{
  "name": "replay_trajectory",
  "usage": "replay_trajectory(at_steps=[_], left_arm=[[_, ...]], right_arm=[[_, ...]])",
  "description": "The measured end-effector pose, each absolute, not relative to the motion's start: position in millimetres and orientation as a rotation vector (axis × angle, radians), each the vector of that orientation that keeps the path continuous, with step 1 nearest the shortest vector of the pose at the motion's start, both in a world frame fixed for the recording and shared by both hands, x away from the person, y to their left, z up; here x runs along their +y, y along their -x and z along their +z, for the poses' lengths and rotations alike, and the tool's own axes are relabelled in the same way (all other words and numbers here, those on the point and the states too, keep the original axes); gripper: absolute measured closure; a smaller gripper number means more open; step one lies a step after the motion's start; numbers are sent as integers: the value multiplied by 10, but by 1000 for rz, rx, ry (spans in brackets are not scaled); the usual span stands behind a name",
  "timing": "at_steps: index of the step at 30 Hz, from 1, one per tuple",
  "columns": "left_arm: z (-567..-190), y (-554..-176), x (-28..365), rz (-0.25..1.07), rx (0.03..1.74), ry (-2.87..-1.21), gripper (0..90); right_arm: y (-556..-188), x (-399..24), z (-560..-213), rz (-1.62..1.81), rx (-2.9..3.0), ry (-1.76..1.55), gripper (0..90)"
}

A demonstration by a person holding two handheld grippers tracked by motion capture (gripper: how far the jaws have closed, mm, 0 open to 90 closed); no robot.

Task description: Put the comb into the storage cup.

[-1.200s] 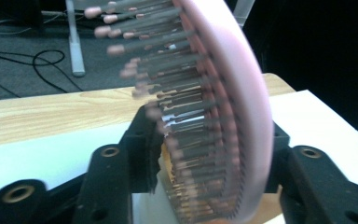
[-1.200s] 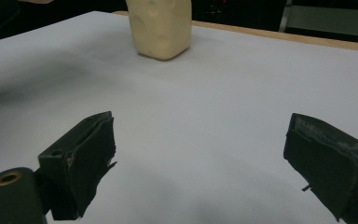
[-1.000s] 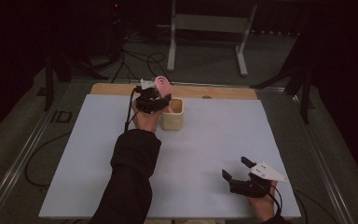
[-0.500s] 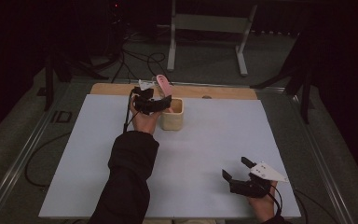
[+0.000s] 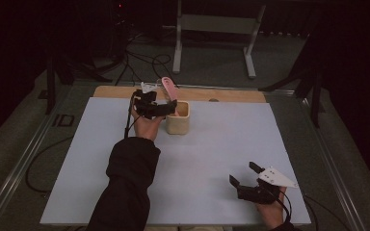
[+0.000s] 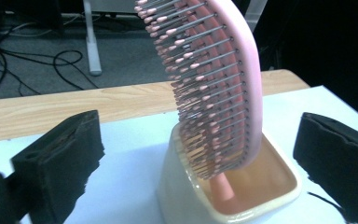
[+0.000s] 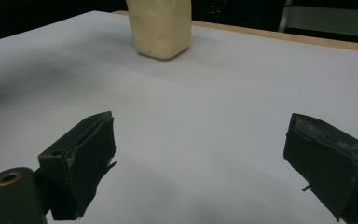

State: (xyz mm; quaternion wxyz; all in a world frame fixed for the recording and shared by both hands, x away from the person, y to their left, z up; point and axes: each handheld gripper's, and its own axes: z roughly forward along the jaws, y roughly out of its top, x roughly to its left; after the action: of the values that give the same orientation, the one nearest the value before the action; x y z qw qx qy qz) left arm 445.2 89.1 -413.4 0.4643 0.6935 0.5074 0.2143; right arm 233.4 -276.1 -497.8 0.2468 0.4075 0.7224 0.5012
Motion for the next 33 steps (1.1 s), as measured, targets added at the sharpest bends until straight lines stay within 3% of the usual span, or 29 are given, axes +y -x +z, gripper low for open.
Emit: replay_trajectory(at_steps=[33], left_arm=[[-4099,-3903,1297,543,1102,-1816,2]], right_arm=[[-2330,-2730,-4988,1361,1981,-1103,87]])
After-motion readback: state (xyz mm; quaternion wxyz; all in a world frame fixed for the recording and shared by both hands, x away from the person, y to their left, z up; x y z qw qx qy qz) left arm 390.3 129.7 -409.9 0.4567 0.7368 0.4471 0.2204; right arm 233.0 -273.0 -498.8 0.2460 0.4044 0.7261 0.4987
